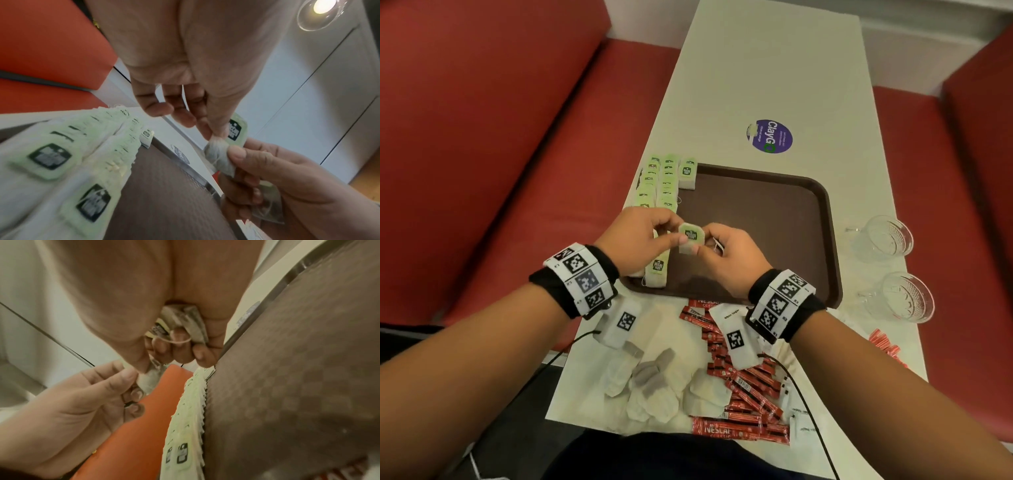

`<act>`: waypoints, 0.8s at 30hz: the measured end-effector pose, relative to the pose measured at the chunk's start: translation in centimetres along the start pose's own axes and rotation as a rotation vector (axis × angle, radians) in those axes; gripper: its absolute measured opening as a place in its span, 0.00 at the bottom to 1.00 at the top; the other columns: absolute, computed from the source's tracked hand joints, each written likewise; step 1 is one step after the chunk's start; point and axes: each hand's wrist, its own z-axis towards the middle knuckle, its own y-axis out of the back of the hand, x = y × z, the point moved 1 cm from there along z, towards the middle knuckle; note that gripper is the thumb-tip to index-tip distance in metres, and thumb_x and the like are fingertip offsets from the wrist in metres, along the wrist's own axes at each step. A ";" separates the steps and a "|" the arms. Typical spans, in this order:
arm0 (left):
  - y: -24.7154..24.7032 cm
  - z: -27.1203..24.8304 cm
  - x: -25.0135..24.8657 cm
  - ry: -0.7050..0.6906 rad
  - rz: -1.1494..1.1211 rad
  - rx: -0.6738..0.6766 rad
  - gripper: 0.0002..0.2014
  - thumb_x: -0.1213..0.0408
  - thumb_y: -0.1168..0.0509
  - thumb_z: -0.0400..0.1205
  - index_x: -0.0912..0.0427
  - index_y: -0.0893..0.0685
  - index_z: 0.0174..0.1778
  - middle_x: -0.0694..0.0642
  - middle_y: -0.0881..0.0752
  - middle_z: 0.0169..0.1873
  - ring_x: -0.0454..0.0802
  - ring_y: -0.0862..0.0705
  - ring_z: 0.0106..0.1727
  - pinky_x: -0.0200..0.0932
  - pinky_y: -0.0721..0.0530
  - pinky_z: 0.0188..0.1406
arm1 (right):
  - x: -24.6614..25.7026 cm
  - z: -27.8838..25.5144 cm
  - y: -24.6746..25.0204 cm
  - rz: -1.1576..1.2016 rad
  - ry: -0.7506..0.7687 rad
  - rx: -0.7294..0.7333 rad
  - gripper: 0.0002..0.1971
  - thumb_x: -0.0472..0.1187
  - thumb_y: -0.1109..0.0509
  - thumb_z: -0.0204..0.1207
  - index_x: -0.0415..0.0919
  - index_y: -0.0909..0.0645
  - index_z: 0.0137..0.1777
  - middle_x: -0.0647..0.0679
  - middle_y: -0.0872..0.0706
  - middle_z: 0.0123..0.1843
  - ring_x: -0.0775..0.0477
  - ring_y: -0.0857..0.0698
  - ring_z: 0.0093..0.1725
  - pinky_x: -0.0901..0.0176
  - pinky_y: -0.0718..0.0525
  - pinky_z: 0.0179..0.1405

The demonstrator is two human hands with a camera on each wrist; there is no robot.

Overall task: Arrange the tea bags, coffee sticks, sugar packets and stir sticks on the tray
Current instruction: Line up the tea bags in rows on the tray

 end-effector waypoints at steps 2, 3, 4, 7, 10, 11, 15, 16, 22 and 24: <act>0.0 2.1 0.3 0.033 0.032 -0.027 0.02 0.58 0.27 0.81 0.50 0.12 0.45 0.46 0.13 0.37 0.38 0.18 0.39 0.43 0.19 0.43 | -0.3 0.4 0.5 0.004 -0.053 -0.020 0.07 0.47 0.30 0.81 0.46 0.20 0.55 0.53 0.16 0.41 0.56 0.19 0.36 0.55 0.18 0.39; 0.1 3.4 0.5 0.056 0.053 -0.051 0.02 0.57 0.27 0.81 0.48 0.13 0.44 0.47 0.13 0.38 0.44 0.16 0.42 0.44 0.18 0.46 | -0.4 0.6 0.8 0.017 -0.080 -0.027 0.08 0.45 0.31 0.82 0.45 0.23 0.58 0.51 0.16 0.42 0.54 0.18 0.36 0.53 0.18 0.39; 0.3 4.8 0.7 0.082 0.081 -0.077 0.03 0.56 0.27 0.81 0.48 0.14 0.44 0.47 0.13 0.38 0.47 0.15 0.43 0.45 0.17 0.48 | -0.5 0.7 1.1 0.052 -0.104 -0.035 0.09 0.41 0.33 0.82 0.44 0.27 0.59 0.48 0.17 0.42 0.53 0.20 0.34 0.51 0.18 0.38; 0.8 9.3 1.5 0.170 0.208 -0.103 0.04 0.55 0.28 0.81 0.49 0.13 0.46 0.43 0.15 0.38 0.46 0.16 0.43 0.44 0.18 0.48 | -1.0 0.9 2.0 0.129 -0.165 -0.082 0.07 0.34 0.38 0.81 0.39 0.33 0.55 0.47 0.23 0.38 0.52 0.25 0.31 0.53 0.22 0.32; 0.7 13.3 2.9 0.238 0.297 -0.076 0.09 0.56 0.27 0.81 0.57 0.10 0.52 0.51 0.11 0.46 0.51 0.13 0.51 0.44 0.16 0.54 | -1.9 1.1 2.7 0.064 -0.199 -0.153 0.05 0.34 0.37 0.79 0.41 0.32 0.44 0.47 0.23 0.36 0.51 0.27 0.32 0.55 0.26 0.33; 0.6 14.3 3.2 0.251 0.313 -0.068 0.10 0.56 0.27 0.81 0.58 0.10 0.52 0.53 0.10 0.49 0.52 0.13 0.53 0.44 0.16 0.56 | -2.2 1.2 2.9 0.041 -0.201 -0.170 0.06 0.35 0.36 0.78 0.40 0.30 0.42 0.44 0.21 0.37 0.49 0.25 0.33 0.54 0.25 0.34; -0.2 17.2 4.0 0.291 0.380 -0.021 0.13 0.57 0.26 0.80 0.60 0.09 0.55 0.55 0.10 0.54 0.55 0.14 0.58 0.46 0.16 0.60 | -2.8 1.0 3.6 0.017 -0.199 -0.180 0.06 0.36 0.33 0.76 0.36 0.24 0.40 0.41 0.14 0.41 0.42 0.17 0.41 0.49 0.18 0.41; -0.3 17.8 4.2 0.299 0.403 -0.013 0.12 0.57 0.25 0.79 0.60 0.09 0.54 0.55 0.10 0.54 0.56 0.14 0.57 0.46 0.16 0.58 | -2.9 0.9 3.7 0.012 -0.205 -0.167 0.05 0.36 0.32 0.76 0.37 0.23 0.40 0.42 0.14 0.41 0.42 0.16 0.41 0.49 0.16 0.41; -0.9 19.8 4.9 0.362 0.588 0.049 0.16 0.59 0.25 0.78 0.64 0.14 0.58 0.62 0.12 0.54 0.63 0.14 0.56 0.53 0.14 0.53 | -3.7 0.5 4.5 0.005 -0.237 -0.123 0.06 0.36 0.30 0.73 0.44 0.22 0.37 0.45 0.12 0.37 0.43 0.14 0.38 0.43 0.12 0.43; -1.2 20.1 5.1 0.386 0.556 -0.004 0.19 0.61 0.27 0.78 0.63 0.20 0.62 0.60 0.14 0.54 0.62 0.16 0.51 0.51 0.17 0.44 | -3.9 0.4 4.8 0.003 -0.239 -0.123 0.05 0.36 0.30 0.73 0.44 0.22 0.37 0.45 0.12 0.37 0.43 0.13 0.38 0.41 0.12 0.44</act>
